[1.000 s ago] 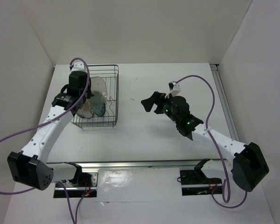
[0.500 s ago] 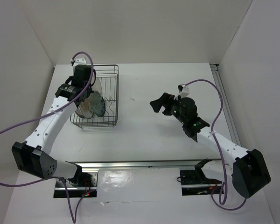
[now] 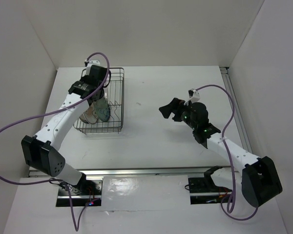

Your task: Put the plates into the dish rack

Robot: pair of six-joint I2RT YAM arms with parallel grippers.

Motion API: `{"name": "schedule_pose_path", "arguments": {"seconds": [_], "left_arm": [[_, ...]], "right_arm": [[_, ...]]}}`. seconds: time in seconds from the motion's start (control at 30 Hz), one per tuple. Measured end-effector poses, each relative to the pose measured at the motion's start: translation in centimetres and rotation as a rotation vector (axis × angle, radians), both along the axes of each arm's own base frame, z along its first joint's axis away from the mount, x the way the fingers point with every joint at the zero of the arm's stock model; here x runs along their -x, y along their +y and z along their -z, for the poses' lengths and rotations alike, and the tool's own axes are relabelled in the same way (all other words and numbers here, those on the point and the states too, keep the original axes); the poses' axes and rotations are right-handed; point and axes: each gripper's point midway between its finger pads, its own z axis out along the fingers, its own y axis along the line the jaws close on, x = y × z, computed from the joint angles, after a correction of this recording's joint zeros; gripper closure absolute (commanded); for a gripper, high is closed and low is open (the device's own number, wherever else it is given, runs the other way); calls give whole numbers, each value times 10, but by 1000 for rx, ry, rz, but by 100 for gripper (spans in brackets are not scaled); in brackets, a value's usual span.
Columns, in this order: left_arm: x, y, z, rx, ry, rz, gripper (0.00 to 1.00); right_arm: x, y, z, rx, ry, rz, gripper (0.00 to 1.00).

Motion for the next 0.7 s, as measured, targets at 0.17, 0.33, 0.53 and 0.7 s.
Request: {"name": "schedule_pose_path", "arguments": {"seconds": [0.17, 0.33, 0.53, 0.7], "left_arm": [[1, 5, -2, -23, -6, -22, 100], [0, 7, -1, -31, -5, -29, 100], [-4, 6, 11, -51, 30, -26, 100], [-8, 5, 23, -75, 67, -23, 100]], "right_arm": [[3, -2, 8, -3, 15, -8, 0], [4, -4, 12, -10, 27, -12, 0], [3, -10, 17, -15, 39, -5, 0], [5, -11, 21, -19, 46, -12, 0]]}}
